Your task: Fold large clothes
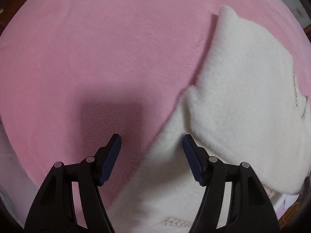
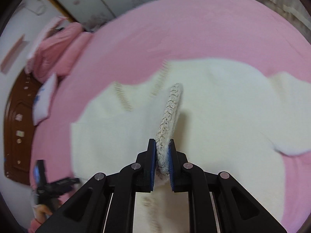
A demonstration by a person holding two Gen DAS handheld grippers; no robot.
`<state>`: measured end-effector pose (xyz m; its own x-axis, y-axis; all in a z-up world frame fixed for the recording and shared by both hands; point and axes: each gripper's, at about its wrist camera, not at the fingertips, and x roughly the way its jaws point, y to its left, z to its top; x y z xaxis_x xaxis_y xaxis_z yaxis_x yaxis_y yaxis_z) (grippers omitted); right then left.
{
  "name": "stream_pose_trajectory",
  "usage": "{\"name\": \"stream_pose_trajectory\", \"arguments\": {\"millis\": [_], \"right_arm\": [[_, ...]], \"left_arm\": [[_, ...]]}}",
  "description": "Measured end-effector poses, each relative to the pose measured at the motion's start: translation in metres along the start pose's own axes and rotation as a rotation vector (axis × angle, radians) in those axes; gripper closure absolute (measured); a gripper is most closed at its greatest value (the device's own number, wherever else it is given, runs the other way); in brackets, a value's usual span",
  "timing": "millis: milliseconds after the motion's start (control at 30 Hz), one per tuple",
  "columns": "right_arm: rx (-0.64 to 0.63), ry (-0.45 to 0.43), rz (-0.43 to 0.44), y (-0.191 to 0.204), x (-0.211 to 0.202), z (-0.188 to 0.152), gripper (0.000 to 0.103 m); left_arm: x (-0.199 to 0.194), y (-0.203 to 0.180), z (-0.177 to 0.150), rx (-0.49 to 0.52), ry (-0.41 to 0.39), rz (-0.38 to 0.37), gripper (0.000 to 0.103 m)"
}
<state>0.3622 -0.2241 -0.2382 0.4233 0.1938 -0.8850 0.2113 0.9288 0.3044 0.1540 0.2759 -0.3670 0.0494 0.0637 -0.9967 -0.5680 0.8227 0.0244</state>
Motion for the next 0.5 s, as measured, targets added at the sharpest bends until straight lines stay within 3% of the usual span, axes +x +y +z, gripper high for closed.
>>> {"name": "stream_pose_trajectory", "arguments": {"millis": [67, 133, 200, 267, 333, 400, 500], "right_arm": [[0.015, 0.02, -0.088, -0.024, 0.009, -0.001, 0.089], [0.024, -0.023, -0.216, -0.041, 0.008, -0.003, 0.087], [0.04, -0.085, -0.218, -0.052, -0.004, -0.003, 0.086], [0.044, -0.12, -0.137, -0.05, -0.015, -0.003, 0.086], [0.024, -0.09, -0.008, -0.018, -0.013, -0.007, 0.086], [0.001, 0.004, 0.117, 0.002, 0.002, -0.008, 0.086], [0.039, 0.17, 0.279, 0.03, 0.039, -0.023, 0.086]], "left_arm": [[-0.005, 0.009, -0.006, -0.005, -0.01, -0.003, 0.04], [-0.017, 0.013, -0.017, 0.005, -0.044, 0.014, 0.04], [-0.036, 0.011, -0.032, 0.037, -0.099, -0.012, 0.04], [-0.056, 0.003, -0.049, 0.086, -0.14, -0.121, 0.041], [-0.071, -0.011, -0.065, 0.158, -0.143, -0.24, 0.041], [-0.076, -0.026, -0.077, 0.224, -0.12, -0.298, 0.041], [-0.076, -0.048, -0.091, 0.268, -0.117, -0.318, 0.041]]}}
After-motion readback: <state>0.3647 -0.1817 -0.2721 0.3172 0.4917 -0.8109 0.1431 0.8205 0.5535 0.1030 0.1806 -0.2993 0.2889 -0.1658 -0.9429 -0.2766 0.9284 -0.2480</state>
